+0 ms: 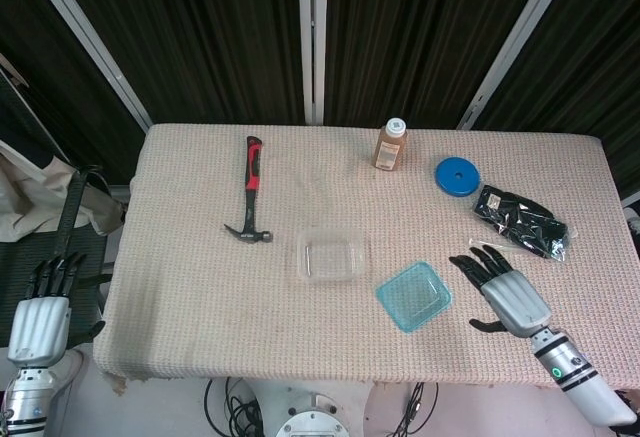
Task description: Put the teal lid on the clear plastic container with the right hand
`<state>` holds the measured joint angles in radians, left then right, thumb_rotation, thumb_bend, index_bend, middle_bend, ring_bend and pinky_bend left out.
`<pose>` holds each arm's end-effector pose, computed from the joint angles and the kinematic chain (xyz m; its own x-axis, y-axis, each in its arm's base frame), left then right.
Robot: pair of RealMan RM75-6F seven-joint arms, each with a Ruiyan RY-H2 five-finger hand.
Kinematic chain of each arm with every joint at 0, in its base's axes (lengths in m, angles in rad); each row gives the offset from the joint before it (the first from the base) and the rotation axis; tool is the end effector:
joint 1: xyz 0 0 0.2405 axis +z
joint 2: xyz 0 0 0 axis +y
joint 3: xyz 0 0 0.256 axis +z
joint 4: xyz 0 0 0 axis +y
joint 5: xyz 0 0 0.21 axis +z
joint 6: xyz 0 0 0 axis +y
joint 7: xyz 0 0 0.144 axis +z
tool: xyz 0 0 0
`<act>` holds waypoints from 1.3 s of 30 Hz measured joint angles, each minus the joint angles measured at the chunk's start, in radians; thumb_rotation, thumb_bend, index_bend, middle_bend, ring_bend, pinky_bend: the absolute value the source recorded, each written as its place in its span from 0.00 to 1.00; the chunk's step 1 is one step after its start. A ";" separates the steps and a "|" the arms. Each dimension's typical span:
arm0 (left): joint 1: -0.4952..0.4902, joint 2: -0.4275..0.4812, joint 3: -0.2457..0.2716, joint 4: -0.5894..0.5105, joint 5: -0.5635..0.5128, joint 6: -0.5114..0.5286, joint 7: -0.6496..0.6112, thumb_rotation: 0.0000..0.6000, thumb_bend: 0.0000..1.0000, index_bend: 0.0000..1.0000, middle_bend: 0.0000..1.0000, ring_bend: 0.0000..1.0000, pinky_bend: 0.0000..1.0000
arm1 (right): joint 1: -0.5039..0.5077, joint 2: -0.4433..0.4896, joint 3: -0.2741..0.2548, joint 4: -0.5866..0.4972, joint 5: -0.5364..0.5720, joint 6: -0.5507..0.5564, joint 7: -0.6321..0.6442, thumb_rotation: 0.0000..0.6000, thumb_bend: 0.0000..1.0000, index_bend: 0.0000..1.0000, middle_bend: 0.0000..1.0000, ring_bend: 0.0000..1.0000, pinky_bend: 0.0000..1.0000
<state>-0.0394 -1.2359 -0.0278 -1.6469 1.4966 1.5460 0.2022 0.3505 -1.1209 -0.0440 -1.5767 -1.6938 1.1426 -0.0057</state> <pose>-0.2993 0.1614 0.1248 0.4428 -0.0059 0.8966 0.8961 0.0359 -0.4424 -0.2734 -0.2256 0.0964 0.5621 -0.2747 0.7801 -0.7987 -0.4250 0.4259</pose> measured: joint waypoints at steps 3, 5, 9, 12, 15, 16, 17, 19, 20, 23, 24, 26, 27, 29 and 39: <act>0.001 0.000 0.000 -0.004 -0.003 -0.002 0.005 1.00 0.00 0.06 0.04 0.00 0.00 | 0.077 -0.022 0.004 -0.006 0.003 -0.132 -0.031 1.00 0.04 0.00 0.12 0.00 0.00; 0.001 0.001 0.000 -0.008 -0.007 -0.006 0.009 1.00 0.00 0.06 0.04 0.00 0.00 | 0.130 -0.046 0.007 -0.003 0.008 -0.217 -0.048 1.00 0.04 0.00 0.12 0.00 0.00; 0.001 0.003 -0.001 -0.018 -0.016 -0.011 0.017 1.00 0.00 0.06 0.04 0.00 0.00 | 0.219 -0.108 0.011 0.018 0.022 -0.334 -0.069 1.00 0.03 0.00 0.10 0.00 0.00; 0.001 0.007 -0.001 -0.025 -0.021 -0.015 0.022 1.00 0.00 0.06 0.04 0.00 0.00 | 0.257 -0.149 0.012 0.046 0.031 -0.370 -0.075 1.00 0.04 0.00 0.10 0.00 0.00; 0.002 0.011 -0.001 -0.032 -0.023 -0.015 0.022 1.00 0.00 0.06 0.04 0.00 0.00 | 0.274 -0.166 0.009 0.060 0.036 -0.378 -0.075 1.00 0.04 0.00 0.10 0.00 0.00; 0.003 0.012 -0.001 -0.033 -0.022 -0.014 0.021 1.00 0.00 0.06 0.04 0.00 0.00 | 0.277 -0.167 0.007 0.062 0.037 -0.379 -0.074 1.00 0.03 0.00 0.10 0.00 0.00; 0.005 0.013 0.000 -0.035 -0.021 -0.013 0.020 1.00 0.00 0.06 0.04 0.00 0.00 | 0.279 -0.168 0.005 0.064 0.038 -0.377 -0.072 1.00 0.03 0.00 0.10 0.00 0.00; 0.006 0.014 0.001 -0.036 -0.021 -0.011 0.021 1.00 0.00 0.06 0.04 0.00 0.00 | 0.281 -0.169 0.001 0.068 0.040 -0.375 -0.070 1.00 0.03 0.00 0.10 0.00 0.00; 0.007 0.014 0.001 -0.037 -0.021 -0.011 0.021 1.00 0.00 0.06 0.04 0.00 0.00 | 0.282 -0.169 0.000 0.069 0.043 -0.374 -0.069 1.00 0.04 0.00 0.10 0.00 0.00; 0.007 0.014 0.001 -0.039 -0.021 -0.011 0.020 1.00 0.00 0.06 0.04 0.00 0.00 | 0.286 -0.170 -0.006 0.075 0.050 -0.371 -0.063 1.00 0.04 0.00 0.11 0.00 0.00; 0.007 0.014 0.001 -0.040 -0.021 -0.011 0.020 1.00 0.00 0.06 0.04 0.00 0.00 | 0.287 -0.170 -0.008 0.077 0.051 -0.371 -0.061 1.00 0.04 0.00 0.11 0.00 0.00; 0.007 0.014 0.001 -0.041 -0.019 -0.010 0.020 1.00 0.00 0.06 0.04 0.00 0.00 | 0.288 -0.172 -0.012 0.081 0.053 -0.369 -0.055 1.00 0.04 0.00 0.13 0.00 0.00; 0.008 0.014 0.002 -0.041 -0.017 -0.010 0.019 1.00 0.00 0.06 0.04 0.00 0.00 | 0.289 -0.173 -0.014 0.083 0.053 -0.368 -0.052 1.00 0.04 0.00 0.14 0.00 0.00; 0.008 0.014 0.002 -0.042 -0.017 -0.011 0.017 1.00 0.00 0.06 0.04 0.00 0.00 | 0.288 -0.176 -0.018 0.091 0.057 -0.364 -0.049 1.00 0.06 0.03 0.21 0.00 0.00; 0.007 0.017 0.001 -0.044 -0.010 -0.009 0.014 1.00 0.00 0.06 0.04 0.00 0.00 | 0.259 -0.174 -0.021 0.084 0.048 -0.255 -0.036 1.00 0.29 0.23 0.40 0.11 0.00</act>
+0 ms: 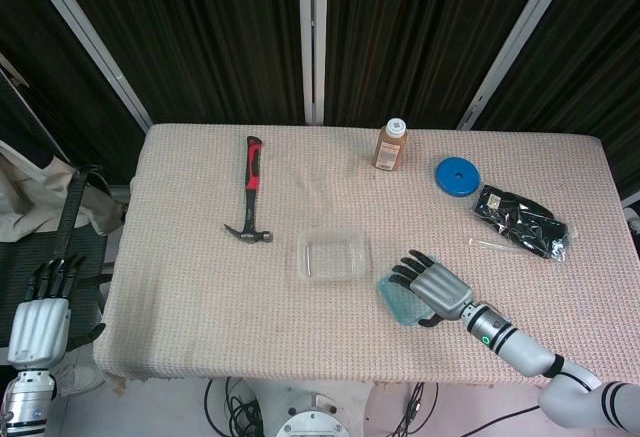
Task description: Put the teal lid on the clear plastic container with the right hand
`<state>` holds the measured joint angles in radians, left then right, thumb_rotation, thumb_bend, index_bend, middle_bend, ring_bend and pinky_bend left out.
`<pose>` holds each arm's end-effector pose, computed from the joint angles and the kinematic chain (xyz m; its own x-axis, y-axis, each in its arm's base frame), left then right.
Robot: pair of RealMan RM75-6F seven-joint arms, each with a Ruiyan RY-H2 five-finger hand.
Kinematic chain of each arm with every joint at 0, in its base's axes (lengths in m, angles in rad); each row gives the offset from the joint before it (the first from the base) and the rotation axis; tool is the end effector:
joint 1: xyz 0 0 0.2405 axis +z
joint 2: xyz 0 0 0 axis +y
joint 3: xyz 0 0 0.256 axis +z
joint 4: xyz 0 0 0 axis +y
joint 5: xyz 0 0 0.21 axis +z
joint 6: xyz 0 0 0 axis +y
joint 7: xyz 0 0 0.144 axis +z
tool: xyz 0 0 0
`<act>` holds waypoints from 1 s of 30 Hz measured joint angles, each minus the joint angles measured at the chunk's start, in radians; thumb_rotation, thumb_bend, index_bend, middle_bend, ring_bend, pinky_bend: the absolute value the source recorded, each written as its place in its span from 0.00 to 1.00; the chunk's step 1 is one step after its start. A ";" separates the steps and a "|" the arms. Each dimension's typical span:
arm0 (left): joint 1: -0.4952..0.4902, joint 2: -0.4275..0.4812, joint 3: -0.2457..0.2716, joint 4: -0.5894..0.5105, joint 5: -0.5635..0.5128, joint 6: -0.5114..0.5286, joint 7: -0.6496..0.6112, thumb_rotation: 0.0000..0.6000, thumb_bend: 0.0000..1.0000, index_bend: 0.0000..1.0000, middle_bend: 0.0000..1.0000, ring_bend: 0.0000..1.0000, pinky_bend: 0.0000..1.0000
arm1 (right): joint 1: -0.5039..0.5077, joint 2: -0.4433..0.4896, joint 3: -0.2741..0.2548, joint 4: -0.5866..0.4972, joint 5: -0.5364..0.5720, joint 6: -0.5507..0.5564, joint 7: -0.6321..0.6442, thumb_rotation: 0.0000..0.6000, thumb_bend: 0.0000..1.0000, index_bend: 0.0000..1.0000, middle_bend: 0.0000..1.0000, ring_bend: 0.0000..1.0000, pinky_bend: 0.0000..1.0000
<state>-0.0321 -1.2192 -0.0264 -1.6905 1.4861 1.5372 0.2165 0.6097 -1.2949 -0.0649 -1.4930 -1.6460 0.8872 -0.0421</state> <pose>-0.2953 0.1586 0.1260 0.4309 0.0108 0.9024 0.9011 0.0491 -0.4308 -0.2300 -0.2723 0.0187 0.6654 -0.3578 0.6551 -0.6948 -0.6176 0.3684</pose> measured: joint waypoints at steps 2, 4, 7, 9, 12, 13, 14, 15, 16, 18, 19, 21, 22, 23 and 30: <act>0.001 0.000 0.001 0.000 0.003 0.003 -0.001 1.00 0.00 0.06 0.04 0.00 0.00 | -0.002 0.013 -0.006 -0.029 -0.024 0.022 0.006 1.00 0.29 0.23 0.40 0.11 0.00; 0.003 -0.001 0.002 0.001 0.004 0.006 -0.002 1.00 0.00 0.06 0.04 0.00 0.00 | 0.000 0.024 -0.014 -0.058 -0.050 0.032 0.009 1.00 0.29 0.23 0.40 0.11 0.00; 0.008 -0.004 0.004 0.004 0.003 0.009 -0.006 1.00 0.00 0.06 0.04 0.00 0.00 | 0.011 0.033 -0.032 -0.108 -0.096 0.037 0.011 1.00 0.29 0.23 0.40 0.11 0.00; 0.011 -0.005 0.005 0.007 0.003 0.011 -0.009 1.00 0.00 0.06 0.04 0.00 0.00 | 0.028 0.030 -0.043 -0.133 -0.121 0.027 0.016 1.00 0.29 0.23 0.40 0.11 0.00; 0.014 -0.006 0.007 0.013 0.004 0.014 -0.016 1.00 0.00 0.06 0.04 0.00 0.00 | 0.058 0.008 -0.052 -0.144 -0.135 -0.006 0.032 1.00 0.29 0.23 0.40 0.11 0.00; 0.015 -0.007 0.007 0.014 0.004 0.015 -0.018 1.00 0.00 0.06 0.04 0.00 0.00 | 0.066 -0.002 -0.052 -0.144 -0.138 -0.014 0.035 1.00 0.29 0.23 0.40 0.11 0.00; 0.016 -0.007 0.007 0.016 0.004 0.016 -0.020 1.00 0.00 0.06 0.04 0.00 0.00 | 0.076 -0.017 -0.050 -0.142 -0.139 -0.023 0.037 1.00 0.29 0.23 0.39 0.11 0.00; 0.017 -0.007 0.007 0.017 0.004 0.017 -0.022 1.00 0.00 0.06 0.04 0.00 0.00 | 0.082 -0.029 -0.046 -0.138 -0.139 -0.029 0.038 1.00 0.29 0.23 0.39 0.11 0.00; 0.017 -0.007 0.007 0.018 0.004 0.017 -0.023 1.00 0.00 0.06 0.04 0.00 0.00 | 0.088 -0.041 -0.041 -0.132 -0.138 -0.034 0.039 1.00 0.29 0.23 0.39 0.11 0.00; 0.017 -0.008 0.006 0.021 0.005 0.016 -0.025 1.00 0.00 0.06 0.04 0.00 0.00 | 0.105 -0.071 -0.023 -0.113 -0.129 -0.047 0.040 1.00 0.29 0.23 0.39 0.11 0.00; 0.017 -0.008 0.006 0.022 0.004 0.016 -0.026 1.00 0.00 0.06 0.04 0.00 0.00 | 0.112 -0.082 -0.014 -0.103 -0.121 -0.053 0.040 1.00 0.29 0.23 0.39 0.11 0.00; 0.017 -0.009 0.005 0.023 0.003 0.014 -0.028 1.00 0.00 0.06 0.04 0.00 0.00 | 0.126 -0.104 0.007 -0.080 -0.099 -0.065 0.041 1.00 0.29 0.23 0.39 0.11 0.00; 0.017 -0.010 0.005 0.024 0.002 0.013 -0.029 1.00 0.00 0.06 0.04 0.00 0.00 | 0.131 -0.110 0.015 -0.070 -0.088 -0.070 0.041 1.00 0.29 0.23 0.39 0.11 0.00; 0.017 -0.011 0.005 0.025 0.000 0.012 -0.030 1.00 0.00 0.06 0.04 0.00 0.00 | 0.137 -0.117 0.026 -0.057 -0.072 -0.075 0.041 1.00 0.29 0.23 0.39 0.11 0.00; 0.016 -0.015 0.004 0.033 -0.006 0.004 -0.035 1.00 0.00 0.06 0.04 0.00 0.00 | 0.155 -0.132 0.066 -0.005 0.020 -0.104 0.029 1.00 0.29 0.23 0.39 0.11 0.00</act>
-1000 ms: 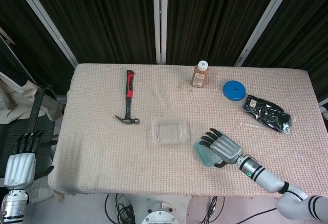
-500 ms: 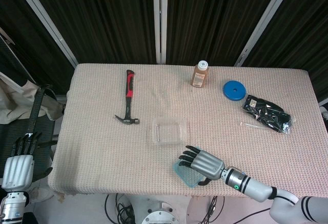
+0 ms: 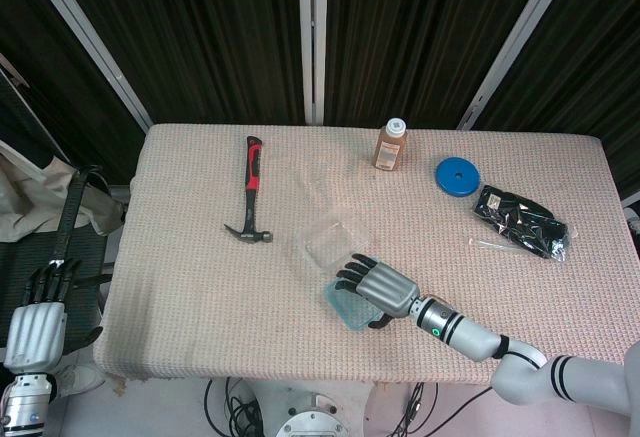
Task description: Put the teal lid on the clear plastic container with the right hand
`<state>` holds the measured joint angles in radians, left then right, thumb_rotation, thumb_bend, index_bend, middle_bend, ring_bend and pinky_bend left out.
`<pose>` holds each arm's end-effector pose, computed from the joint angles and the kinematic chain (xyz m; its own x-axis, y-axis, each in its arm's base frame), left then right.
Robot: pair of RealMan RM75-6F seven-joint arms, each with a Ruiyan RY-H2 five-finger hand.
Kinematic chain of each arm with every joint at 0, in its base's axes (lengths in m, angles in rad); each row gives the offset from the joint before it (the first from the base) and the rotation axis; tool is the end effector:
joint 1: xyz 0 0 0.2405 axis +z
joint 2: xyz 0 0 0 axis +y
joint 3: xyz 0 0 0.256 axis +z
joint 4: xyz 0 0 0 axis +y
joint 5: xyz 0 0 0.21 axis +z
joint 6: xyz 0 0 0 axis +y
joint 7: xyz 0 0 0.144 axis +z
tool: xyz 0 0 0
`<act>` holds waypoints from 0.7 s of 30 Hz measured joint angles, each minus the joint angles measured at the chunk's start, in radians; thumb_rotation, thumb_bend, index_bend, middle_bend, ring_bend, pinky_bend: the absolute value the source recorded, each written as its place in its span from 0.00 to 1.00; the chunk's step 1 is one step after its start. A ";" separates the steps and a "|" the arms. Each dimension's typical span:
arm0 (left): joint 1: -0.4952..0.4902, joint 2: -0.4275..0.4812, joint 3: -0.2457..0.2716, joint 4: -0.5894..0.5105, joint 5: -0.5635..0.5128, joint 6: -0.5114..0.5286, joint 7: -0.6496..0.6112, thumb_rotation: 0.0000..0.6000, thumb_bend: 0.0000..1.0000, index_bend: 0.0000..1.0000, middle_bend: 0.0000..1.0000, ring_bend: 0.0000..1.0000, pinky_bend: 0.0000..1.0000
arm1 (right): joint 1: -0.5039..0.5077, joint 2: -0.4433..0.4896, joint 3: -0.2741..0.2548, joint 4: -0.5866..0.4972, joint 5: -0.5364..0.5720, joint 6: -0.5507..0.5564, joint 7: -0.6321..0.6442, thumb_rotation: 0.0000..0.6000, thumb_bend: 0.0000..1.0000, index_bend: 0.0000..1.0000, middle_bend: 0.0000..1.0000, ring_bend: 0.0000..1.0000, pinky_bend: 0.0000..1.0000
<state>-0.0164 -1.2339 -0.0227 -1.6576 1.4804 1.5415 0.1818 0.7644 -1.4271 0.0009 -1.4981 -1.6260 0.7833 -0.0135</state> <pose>-0.3037 0.1532 0.1239 0.4158 0.0156 0.9093 0.9067 0.0708 -0.4158 -0.1569 -0.2914 -0.0287 0.6351 -0.3692 0.6784 -0.6572 -0.7198 0.2236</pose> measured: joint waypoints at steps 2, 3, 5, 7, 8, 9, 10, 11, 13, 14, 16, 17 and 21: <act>0.002 0.000 0.000 0.002 -0.001 0.002 -0.003 1.00 0.00 0.06 0.04 0.00 0.00 | -0.002 0.018 -0.004 -0.014 0.001 0.004 0.002 1.00 0.29 0.23 0.39 0.11 0.00; 0.003 0.001 0.000 0.002 -0.001 0.003 -0.004 1.00 0.00 0.06 0.04 0.00 0.00 | -0.004 0.029 -0.007 -0.026 -0.002 0.009 0.004 1.00 0.29 0.23 0.39 0.11 0.00; 0.003 0.002 -0.001 0.004 -0.003 0.002 -0.006 1.00 0.00 0.06 0.04 0.00 0.00 | -0.011 0.066 -0.017 -0.066 -0.013 0.028 0.009 1.00 0.30 0.23 0.39 0.11 0.00; 0.002 0.002 -0.002 0.005 -0.004 0.000 -0.009 1.00 0.00 0.06 0.04 0.00 0.00 | -0.018 0.109 -0.025 -0.107 -0.025 0.049 0.012 1.00 0.30 0.23 0.39 0.11 0.00; 0.001 0.002 -0.003 0.006 -0.004 -0.003 -0.010 1.00 0.00 0.06 0.04 0.00 0.00 | -0.022 0.142 -0.029 -0.137 -0.031 0.065 0.013 1.00 0.30 0.23 0.39 0.11 0.00; -0.001 0.002 -0.003 0.006 -0.004 -0.004 -0.011 1.00 0.00 0.06 0.04 0.00 0.00 | -0.025 0.167 -0.029 -0.160 -0.035 0.076 0.013 1.00 0.30 0.23 0.39 0.11 0.00; -0.003 0.002 -0.004 0.006 -0.003 -0.006 -0.011 1.00 0.00 0.06 0.04 0.00 0.00 | -0.026 0.193 -0.028 -0.183 -0.037 0.087 0.012 1.00 0.30 0.23 0.39 0.11 0.00; -0.004 0.002 -0.005 0.006 0.000 -0.006 -0.011 1.00 0.00 0.06 0.04 0.00 0.00 | -0.026 0.226 -0.023 -0.212 -0.038 0.098 0.009 1.00 0.30 0.23 0.39 0.11 0.00; -0.006 0.003 -0.005 0.005 0.003 -0.006 -0.007 1.00 0.00 0.06 0.04 0.00 0.00 | -0.019 0.265 -0.004 -0.245 -0.031 0.103 0.000 1.00 0.30 0.23 0.39 0.11 0.00; -0.006 0.004 -0.005 0.002 0.005 -0.006 -0.004 1.00 0.00 0.06 0.04 0.00 0.00 | -0.007 0.279 0.015 -0.256 -0.021 0.097 -0.010 1.00 0.30 0.23 0.39 0.11 0.00; -0.006 0.006 -0.005 -0.004 0.004 -0.005 0.001 1.00 0.00 0.06 0.04 0.00 0.00 | 0.018 0.287 0.042 -0.260 0.000 0.071 -0.024 1.00 0.30 0.23 0.39 0.11 0.00; -0.005 0.007 -0.005 -0.009 0.003 -0.003 0.006 1.00 0.00 0.06 0.04 0.00 0.00 | 0.038 0.289 0.056 -0.258 0.016 0.045 -0.033 1.00 0.30 0.23 0.39 0.11 0.00; -0.001 0.008 -0.006 -0.028 -0.011 -0.002 0.022 1.00 0.00 0.06 0.04 0.00 0.00 | 0.123 0.273 0.100 -0.221 0.069 -0.067 -0.061 1.00 0.30 0.23 0.39 0.11 0.00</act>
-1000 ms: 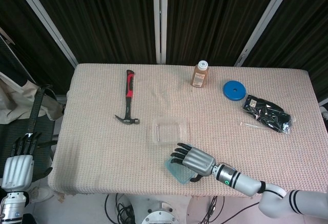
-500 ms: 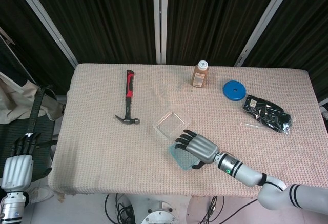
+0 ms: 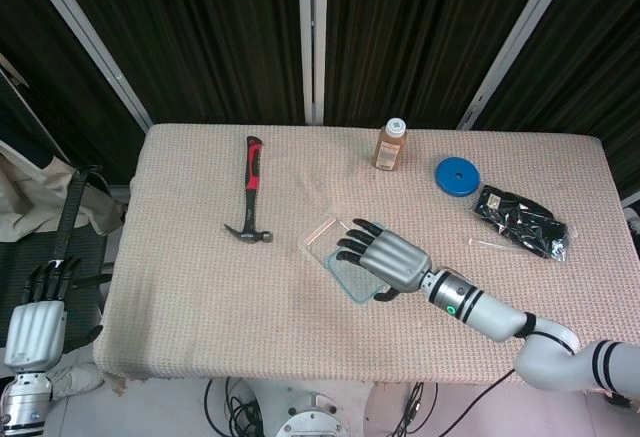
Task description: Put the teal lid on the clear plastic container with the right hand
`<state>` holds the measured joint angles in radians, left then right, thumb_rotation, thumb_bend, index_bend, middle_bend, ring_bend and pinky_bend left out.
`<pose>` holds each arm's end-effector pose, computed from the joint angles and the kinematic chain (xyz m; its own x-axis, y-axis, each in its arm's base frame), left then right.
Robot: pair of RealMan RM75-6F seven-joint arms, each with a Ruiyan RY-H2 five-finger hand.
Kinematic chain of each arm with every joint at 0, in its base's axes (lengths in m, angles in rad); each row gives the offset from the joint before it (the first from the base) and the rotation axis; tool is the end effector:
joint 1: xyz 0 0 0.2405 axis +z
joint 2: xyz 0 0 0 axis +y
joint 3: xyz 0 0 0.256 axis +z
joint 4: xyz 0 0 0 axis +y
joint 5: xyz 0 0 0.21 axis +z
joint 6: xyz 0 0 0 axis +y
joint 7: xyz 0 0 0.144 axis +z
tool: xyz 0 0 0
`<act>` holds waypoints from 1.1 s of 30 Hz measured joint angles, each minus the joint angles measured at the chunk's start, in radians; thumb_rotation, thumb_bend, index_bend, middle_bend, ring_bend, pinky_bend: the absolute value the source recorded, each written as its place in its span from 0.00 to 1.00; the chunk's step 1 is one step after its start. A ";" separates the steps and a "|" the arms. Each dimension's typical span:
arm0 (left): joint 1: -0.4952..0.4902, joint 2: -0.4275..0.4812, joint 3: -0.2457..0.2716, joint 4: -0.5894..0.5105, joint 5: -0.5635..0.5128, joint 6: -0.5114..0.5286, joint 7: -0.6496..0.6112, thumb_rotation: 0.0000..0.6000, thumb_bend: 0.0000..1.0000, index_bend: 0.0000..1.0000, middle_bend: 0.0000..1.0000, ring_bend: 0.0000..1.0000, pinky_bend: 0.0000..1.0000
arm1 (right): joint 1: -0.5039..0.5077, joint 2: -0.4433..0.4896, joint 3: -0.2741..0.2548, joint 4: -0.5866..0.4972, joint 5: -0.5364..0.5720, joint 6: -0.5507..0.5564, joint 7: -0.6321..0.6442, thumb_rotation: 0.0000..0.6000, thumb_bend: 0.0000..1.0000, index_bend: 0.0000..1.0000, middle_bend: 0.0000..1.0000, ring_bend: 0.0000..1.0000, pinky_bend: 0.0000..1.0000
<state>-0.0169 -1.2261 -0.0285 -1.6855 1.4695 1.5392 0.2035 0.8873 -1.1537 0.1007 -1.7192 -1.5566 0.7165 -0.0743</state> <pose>-0.3000 0.1543 0.1253 0.4166 0.0158 0.9090 0.9057 0.0799 -0.4164 -0.1017 -0.3240 0.0476 0.6967 -0.2264 0.6807 -0.5582 -0.7671 0.3162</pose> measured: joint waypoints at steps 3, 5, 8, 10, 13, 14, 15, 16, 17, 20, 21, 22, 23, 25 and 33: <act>0.002 0.002 -0.001 -0.017 -0.010 -0.001 0.018 1.00 0.00 0.06 0.04 0.00 0.00 | 0.069 -0.039 0.022 0.069 0.023 -0.067 -0.004 1.00 0.27 0.23 0.39 0.11 0.00; 0.004 0.005 -0.002 -0.033 -0.017 0.000 0.033 1.00 0.00 0.06 0.04 0.00 0.00 | 0.104 -0.076 0.029 0.129 0.027 -0.101 0.007 1.00 0.24 0.23 0.39 0.11 0.00; 0.007 0.010 -0.005 -0.055 -0.028 0.005 0.054 1.00 0.00 0.06 0.04 0.00 0.00 | 0.143 -0.133 0.033 0.219 0.019 -0.136 0.046 1.00 0.22 0.23 0.39 0.11 0.00; 0.009 0.013 -0.007 -0.067 -0.034 0.007 0.066 1.00 0.00 0.06 0.04 0.00 0.00 | 0.165 -0.166 0.033 0.272 0.008 -0.148 0.082 1.00 0.22 0.23 0.39 0.11 0.00; 0.011 0.016 -0.010 -0.084 -0.045 0.009 0.084 1.00 0.00 0.06 0.04 0.00 0.00 | 0.198 -0.213 0.027 0.351 -0.017 -0.157 0.158 1.00 0.22 0.23 0.39 0.11 0.00; 0.011 0.016 -0.011 -0.089 -0.049 0.009 0.089 1.00 0.00 0.06 0.04 0.00 0.00 | 0.210 -0.229 0.022 0.378 -0.029 -0.158 0.190 1.00 0.22 0.23 0.38 0.11 0.00; 0.011 0.017 -0.012 -0.093 -0.052 0.008 0.093 1.00 0.00 0.06 0.04 0.00 0.00 | 0.219 -0.241 0.019 0.397 -0.038 -0.159 0.214 1.00 0.22 0.23 0.38 0.11 0.00; 0.010 0.018 -0.013 -0.096 -0.054 0.008 0.097 1.00 0.00 0.06 0.04 0.00 0.00 | 0.228 -0.251 0.015 0.415 -0.045 -0.159 0.237 1.00 0.22 0.23 0.38 0.11 0.00; 0.010 0.019 -0.015 -0.101 -0.057 0.007 0.101 1.00 0.00 0.06 0.04 0.00 0.00 | 0.239 -0.264 0.010 0.437 -0.054 -0.160 0.267 1.00 0.22 0.23 0.38 0.11 0.00; 0.008 0.021 -0.017 -0.107 -0.059 0.006 0.108 1.00 0.00 0.06 0.04 0.00 0.00 | 0.264 -0.291 -0.006 0.479 -0.071 -0.161 0.333 1.00 0.21 0.23 0.37 0.11 0.00; 0.007 0.021 -0.018 -0.107 -0.059 0.006 0.109 1.00 0.00 0.06 0.04 0.00 0.00 | 0.270 -0.297 -0.011 0.488 -0.076 -0.161 0.350 1.00 0.21 0.23 0.37 0.11 0.00; 0.007 0.020 -0.018 -0.107 -0.060 0.005 0.109 1.00 0.00 0.06 0.04 0.00 0.00 | 0.275 -0.303 -0.018 0.498 -0.082 -0.159 0.364 1.00 0.21 0.23 0.37 0.11 0.00; 0.007 0.020 -0.018 -0.108 -0.062 0.005 0.111 1.00 0.00 0.06 0.04 0.00 0.00 | 0.281 -0.310 -0.027 0.509 -0.089 -0.156 0.381 1.00 0.21 0.23 0.37 0.11 0.00; 0.007 0.020 -0.018 -0.108 -0.064 0.005 0.111 1.00 0.00 0.06 0.04 0.00 0.00 | 0.289 -0.317 -0.041 0.521 -0.098 -0.149 0.399 1.00 0.21 0.23 0.37 0.10 0.00; 0.009 0.016 -0.018 -0.107 -0.065 0.009 0.111 1.00 0.00 0.06 0.04 0.00 0.00 | 0.301 -0.311 -0.068 0.533 -0.111 -0.114 0.438 1.00 0.21 0.23 0.37 0.10 0.00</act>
<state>-0.0078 -1.2101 -0.0466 -1.7923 1.4044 1.5487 0.3143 1.1887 -1.4650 0.0328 -1.1861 -1.6676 0.6029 0.3632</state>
